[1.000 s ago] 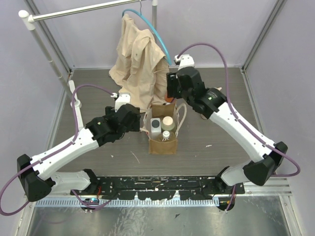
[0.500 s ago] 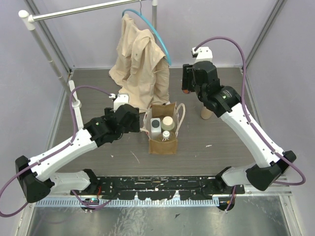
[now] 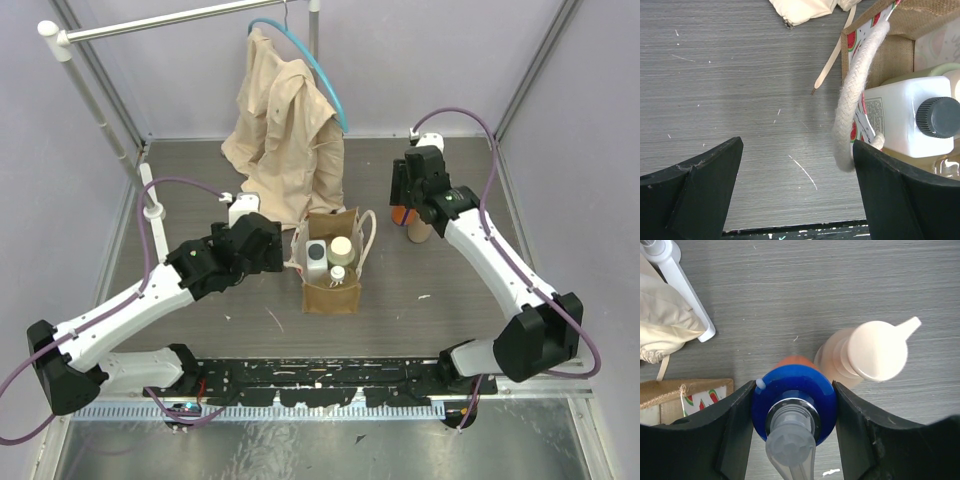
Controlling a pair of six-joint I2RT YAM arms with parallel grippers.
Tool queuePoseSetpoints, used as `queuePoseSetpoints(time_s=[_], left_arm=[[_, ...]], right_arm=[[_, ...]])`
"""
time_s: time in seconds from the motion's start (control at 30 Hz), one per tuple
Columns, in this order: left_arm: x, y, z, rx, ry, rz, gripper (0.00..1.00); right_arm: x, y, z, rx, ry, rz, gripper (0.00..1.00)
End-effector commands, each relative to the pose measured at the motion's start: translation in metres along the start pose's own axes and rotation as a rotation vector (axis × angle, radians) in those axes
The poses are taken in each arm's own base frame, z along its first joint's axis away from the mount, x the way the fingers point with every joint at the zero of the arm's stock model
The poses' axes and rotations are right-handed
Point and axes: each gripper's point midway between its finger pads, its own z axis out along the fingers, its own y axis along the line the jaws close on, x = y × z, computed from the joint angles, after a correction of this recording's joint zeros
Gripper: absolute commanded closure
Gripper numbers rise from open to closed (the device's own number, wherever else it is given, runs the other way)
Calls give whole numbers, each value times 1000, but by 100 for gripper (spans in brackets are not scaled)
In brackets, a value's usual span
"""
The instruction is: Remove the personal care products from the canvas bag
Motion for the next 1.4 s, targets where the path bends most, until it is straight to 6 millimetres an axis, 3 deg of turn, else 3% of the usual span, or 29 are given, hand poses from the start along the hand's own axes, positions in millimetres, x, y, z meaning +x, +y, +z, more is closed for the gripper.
queuePoseSetpoints(time_s=[0.0,0.17,0.5,0.73,0.97,1.07,1.13,1.2,1.37], left_arm=[[-1,-1,-1,3,9,-13,2],[1,0,0,-2,12,-10,1],[12,-3,6,2,45,-14,1],[12,1,4,-4,34,-21,1],[13,4,6,-22,36,-20,0],[15,4,7,-27,43,-21,0],[15,5,6,-29,41,-21,0],[15,5,6,-28,41,-20,0],[14,6,8,-36,33,-16,0]], right_arm=[[-48,16,5,-68,-175,94,60],[-34,18,15,-66,-145,89,60],[15,20,38,-66,-48,87,62],[34,23,50,-64,-17,99,60],[46,26,63,-54,40,98,39],[47,27,61,-54,60,99,16],[42,33,51,-87,64,106,1],[24,45,25,-131,4,106,0],[-41,79,-64,-255,-229,73,1]])
